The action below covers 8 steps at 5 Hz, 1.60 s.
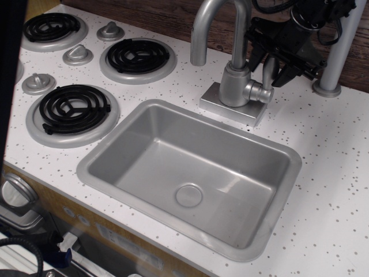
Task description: Lever vertical to front
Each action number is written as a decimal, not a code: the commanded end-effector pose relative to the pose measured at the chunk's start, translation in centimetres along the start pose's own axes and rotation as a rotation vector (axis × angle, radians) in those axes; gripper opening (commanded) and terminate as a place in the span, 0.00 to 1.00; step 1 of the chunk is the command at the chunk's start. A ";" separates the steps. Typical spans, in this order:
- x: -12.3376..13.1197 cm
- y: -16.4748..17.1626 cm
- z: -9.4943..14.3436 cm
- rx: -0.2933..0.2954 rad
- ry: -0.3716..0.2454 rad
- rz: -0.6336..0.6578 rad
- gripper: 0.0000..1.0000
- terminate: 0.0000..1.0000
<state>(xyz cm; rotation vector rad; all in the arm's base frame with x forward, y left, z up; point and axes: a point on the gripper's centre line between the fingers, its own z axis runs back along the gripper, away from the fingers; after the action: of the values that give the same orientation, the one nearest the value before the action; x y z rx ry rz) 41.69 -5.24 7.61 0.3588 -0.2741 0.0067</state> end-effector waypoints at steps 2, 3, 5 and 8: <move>-2.2 -0.3 2.2 -0.024 0.108 0.074 0.00 0.00; -3.3 -0.3 2.1 -0.057 0.217 0.052 0.00 0.00; -4.7 -0.8 0.0 -0.137 0.237 0.059 0.00 0.00; -5.4 -1.3 -1.4 -0.176 0.223 0.073 0.00 0.00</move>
<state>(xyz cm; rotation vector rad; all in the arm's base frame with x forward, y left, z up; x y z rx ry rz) 36.23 -5.82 2.88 0.1882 -0.0064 0.0859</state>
